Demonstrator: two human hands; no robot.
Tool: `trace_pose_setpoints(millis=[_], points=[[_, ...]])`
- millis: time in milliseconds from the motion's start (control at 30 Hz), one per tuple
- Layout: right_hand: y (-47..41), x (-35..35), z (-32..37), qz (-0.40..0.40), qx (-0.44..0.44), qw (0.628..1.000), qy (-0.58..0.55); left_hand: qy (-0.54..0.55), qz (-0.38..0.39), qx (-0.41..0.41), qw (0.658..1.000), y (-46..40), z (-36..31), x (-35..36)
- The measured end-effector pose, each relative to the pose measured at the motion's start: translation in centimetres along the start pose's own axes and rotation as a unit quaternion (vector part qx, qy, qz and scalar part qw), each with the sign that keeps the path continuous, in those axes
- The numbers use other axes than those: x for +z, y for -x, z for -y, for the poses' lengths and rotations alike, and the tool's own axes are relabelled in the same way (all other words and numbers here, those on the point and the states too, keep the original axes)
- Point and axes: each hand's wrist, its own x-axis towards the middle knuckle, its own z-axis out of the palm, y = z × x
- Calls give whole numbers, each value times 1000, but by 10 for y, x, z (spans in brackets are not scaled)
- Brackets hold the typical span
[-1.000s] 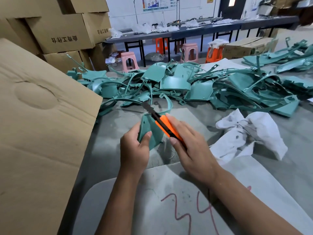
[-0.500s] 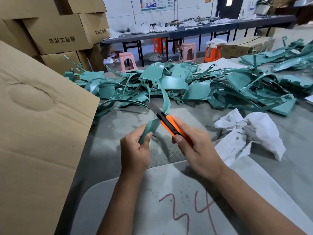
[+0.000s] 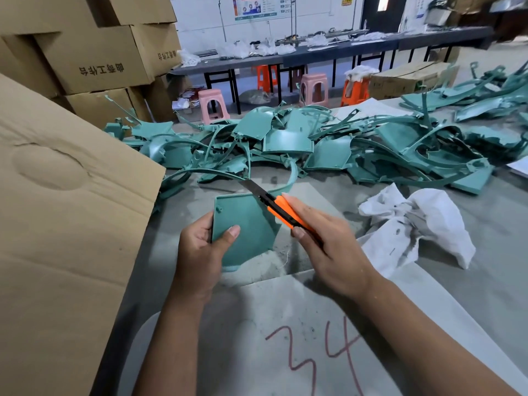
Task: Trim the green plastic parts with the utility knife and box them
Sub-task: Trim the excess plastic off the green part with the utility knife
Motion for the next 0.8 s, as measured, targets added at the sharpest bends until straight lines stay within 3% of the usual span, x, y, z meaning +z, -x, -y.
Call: trace_pose_setpoints(millis=[133, 233, 433, 633, 800], points=[[1, -4, -4, -5, 2, 1000, 0, 28, 25, -14, 999, -1, -4, -4], [1, -7, -13, -49, 28, 998, -1, 49, 2, -23, 999, -2, -5, -13], [0, -25, -53, -86, 285, 950, 97, 47, 17, -34, 998, 3, -15, -38], [4, -31, -44, -147, 222, 950, 160, -16, -71, -64, 995, 1, -11, -44], [0, -26, -36, -52, 244, 928, 276, -12, -137, -202, 970, -3, -3, -45]])
